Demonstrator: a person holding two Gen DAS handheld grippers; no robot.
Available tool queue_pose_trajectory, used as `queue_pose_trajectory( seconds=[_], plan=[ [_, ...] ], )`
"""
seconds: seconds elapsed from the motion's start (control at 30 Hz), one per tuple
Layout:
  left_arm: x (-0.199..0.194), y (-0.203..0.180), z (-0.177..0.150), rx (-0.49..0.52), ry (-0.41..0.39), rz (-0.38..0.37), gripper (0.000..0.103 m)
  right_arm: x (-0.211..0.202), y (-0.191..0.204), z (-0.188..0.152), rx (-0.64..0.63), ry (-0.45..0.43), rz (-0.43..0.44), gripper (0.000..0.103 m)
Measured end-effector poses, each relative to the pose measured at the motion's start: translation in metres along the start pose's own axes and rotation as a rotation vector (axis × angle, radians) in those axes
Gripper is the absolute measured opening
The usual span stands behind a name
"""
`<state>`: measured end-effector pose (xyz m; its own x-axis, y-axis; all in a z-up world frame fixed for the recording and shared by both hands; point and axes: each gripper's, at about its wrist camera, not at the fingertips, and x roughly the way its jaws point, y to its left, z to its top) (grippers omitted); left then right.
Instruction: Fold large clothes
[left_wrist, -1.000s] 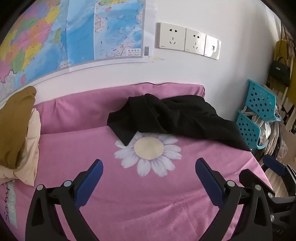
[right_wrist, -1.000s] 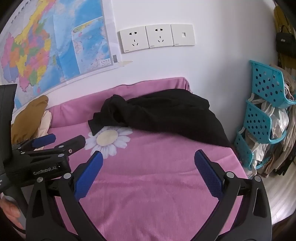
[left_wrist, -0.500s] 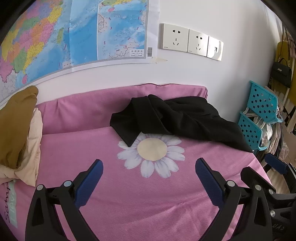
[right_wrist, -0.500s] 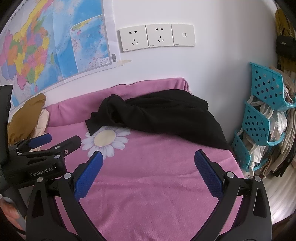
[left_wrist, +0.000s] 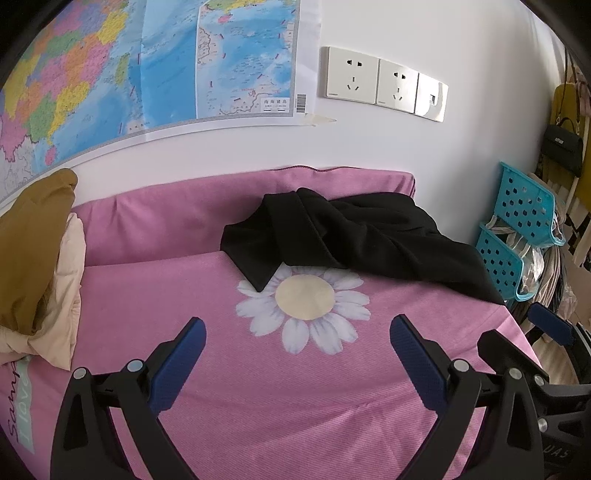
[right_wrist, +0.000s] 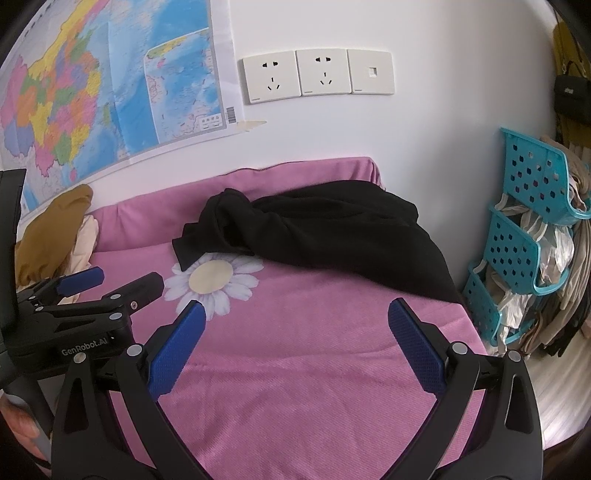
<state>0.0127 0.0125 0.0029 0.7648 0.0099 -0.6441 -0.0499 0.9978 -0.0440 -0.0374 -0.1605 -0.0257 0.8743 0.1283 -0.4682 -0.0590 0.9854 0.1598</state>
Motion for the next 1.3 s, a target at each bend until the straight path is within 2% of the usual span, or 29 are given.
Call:
queue_pose_trajectory(
  seconds=[1.3],
  plan=[
    [0.002,0.005,0.003,-0.006,0.004,0.023,0.097,0.008,0.010,0.009,-0.028,-0.002,0.017,0.098]
  ],
)
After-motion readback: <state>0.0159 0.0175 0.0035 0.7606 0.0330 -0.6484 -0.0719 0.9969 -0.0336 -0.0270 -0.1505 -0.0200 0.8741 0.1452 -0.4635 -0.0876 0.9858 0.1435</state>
